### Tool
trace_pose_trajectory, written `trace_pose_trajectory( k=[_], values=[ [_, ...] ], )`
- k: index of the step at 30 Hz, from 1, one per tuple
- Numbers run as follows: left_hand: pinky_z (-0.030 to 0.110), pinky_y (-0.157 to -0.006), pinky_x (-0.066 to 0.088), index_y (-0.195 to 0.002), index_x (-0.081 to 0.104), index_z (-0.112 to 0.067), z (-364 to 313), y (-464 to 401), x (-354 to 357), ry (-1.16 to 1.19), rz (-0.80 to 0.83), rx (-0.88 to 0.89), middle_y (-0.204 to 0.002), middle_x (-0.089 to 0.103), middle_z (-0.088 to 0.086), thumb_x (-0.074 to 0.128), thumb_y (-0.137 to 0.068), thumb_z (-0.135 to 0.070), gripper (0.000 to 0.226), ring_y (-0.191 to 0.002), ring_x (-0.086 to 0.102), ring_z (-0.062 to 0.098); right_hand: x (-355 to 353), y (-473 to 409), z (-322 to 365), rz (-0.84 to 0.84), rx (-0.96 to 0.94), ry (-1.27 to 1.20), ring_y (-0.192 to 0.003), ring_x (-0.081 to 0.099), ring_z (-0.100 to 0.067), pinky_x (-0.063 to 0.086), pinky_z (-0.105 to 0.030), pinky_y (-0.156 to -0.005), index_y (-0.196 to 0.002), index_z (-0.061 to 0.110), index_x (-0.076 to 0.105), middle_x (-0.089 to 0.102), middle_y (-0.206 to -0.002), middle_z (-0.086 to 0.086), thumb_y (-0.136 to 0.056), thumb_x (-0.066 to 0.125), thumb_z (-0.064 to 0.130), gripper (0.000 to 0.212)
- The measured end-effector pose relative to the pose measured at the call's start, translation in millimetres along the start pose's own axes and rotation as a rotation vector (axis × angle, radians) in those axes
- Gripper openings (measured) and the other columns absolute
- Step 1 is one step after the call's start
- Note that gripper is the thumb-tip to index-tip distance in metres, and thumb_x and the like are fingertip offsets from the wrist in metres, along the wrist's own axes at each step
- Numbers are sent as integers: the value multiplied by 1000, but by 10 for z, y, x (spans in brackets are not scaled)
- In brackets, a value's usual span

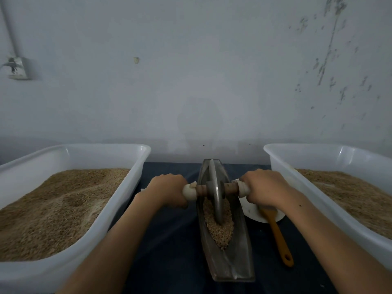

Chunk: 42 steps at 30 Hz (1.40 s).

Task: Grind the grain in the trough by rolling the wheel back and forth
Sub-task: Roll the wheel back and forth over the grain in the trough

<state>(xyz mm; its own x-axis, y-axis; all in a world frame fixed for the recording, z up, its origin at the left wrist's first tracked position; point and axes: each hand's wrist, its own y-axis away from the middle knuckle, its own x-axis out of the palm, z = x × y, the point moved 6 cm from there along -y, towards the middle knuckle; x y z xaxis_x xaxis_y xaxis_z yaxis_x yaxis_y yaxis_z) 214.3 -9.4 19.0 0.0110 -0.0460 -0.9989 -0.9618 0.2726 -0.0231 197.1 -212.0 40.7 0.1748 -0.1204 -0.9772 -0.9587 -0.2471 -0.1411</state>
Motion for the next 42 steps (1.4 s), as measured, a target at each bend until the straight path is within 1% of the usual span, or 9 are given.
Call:
trace_pose_trajectory(
  k=[3, 6, 9, 15, 20, 26, 30, 36, 42],
  values=[
    [30, -74, 43, -105, 61, -25, -10, 11, -4, 23, 73, -11, -87, 55, -7, 73, -75, -35, 34, -82, 54, 15, -10, 20, -5, 75, -4, -12, -75, 53, -14, 39, -26, -64, -95, 27, 57, 53, -78, 6, -84, 59, 19, 14],
    [30, -72, 43, -103, 61, -25, -29, 16, -23, 6, 37, -2, -85, 56, -7, 72, -75, -36, 32, -81, 55, 15, 8, 29, -16, 86, 9, -33, -82, 59, -16, 47, -29, -73, -99, 27, 59, 59, -86, 3, -85, 60, 20, 15],
    [29, -69, 41, -95, 59, -28, -48, 10, -59, -52, -105, 9, -83, 57, -8, 68, -77, -38, 22, -78, 54, 13, 22, 21, -20, -32, 21, -52, -87, 60, -17, 49, -32, -79, -95, 28, 57, 63, -94, 3, -88, 56, 21, 10],
    [29, -67, 38, -84, 49, -29, -50, 12, -83, -103, -276, -1, -89, 62, -6, 63, -80, -40, 18, -74, 49, 12, 35, 8, -27, -228, 25, -72, -82, 58, -16, 45, -30, -74, -86, 29, 50, 61, -88, 7, -92, 51, 22, 10],
    [29, -69, 40, -98, 60, -26, -48, 9, -57, -68, -104, 7, -86, 59, -6, 67, -78, -37, 24, -77, 52, 13, 64, -19, -44, -71, 7, -61, -82, 58, -16, 48, -31, -75, -90, 29, 55, 62, -89, 6, -86, 57, 20, 9],
    [29, -71, 40, -106, 62, -24, -54, 21, -38, -22, 61, -2, -80, 52, -9, 72, -75, -38, 35, -77, 51, 13, 66, -19, -52, 132, -13, -33, -76, 55, -15, 39, -28, -64, -92, 29, 52, 51, -76, 8, -82, 63, 23, 16],
    [29, -70, 42, -103, 62, -25, -49, 11, -47, -37, -10, -3, -79, 54, -9, 71, -75, -39, 33, -78, 53, 13, 79, -12, -52, 76, 1, -47, -80, 58, -15, 43, -28, -68, -98, 29, 58, 58, -83, 6, -85, 61, 23, 15],
    [28, -68, 38, -96, 61, -26, -45, 20, -64, -41, -146, 3, -83, 57, -8, 67, -78, -39, 23, -76, 52, 12, 23, 0, -9, -205, 6, -47, -85, 60, -17, 48, -31, -76, -91, 29, 53, 64, -92, 6, -90, 54, 22, 7],
    [29, -73, 43, -105, 61, -24, -36, 22, -37, -17, -28, -19, -90, 60, -5, 70, -77, -37, 32, -81, 54, 14, 36, 4, -15, -84, 12, -43, -90, 60, -17, 50, -35, -83, -98, 27, 59, 64, -97, 4, -90, 55, 22, 10]
  ],
)
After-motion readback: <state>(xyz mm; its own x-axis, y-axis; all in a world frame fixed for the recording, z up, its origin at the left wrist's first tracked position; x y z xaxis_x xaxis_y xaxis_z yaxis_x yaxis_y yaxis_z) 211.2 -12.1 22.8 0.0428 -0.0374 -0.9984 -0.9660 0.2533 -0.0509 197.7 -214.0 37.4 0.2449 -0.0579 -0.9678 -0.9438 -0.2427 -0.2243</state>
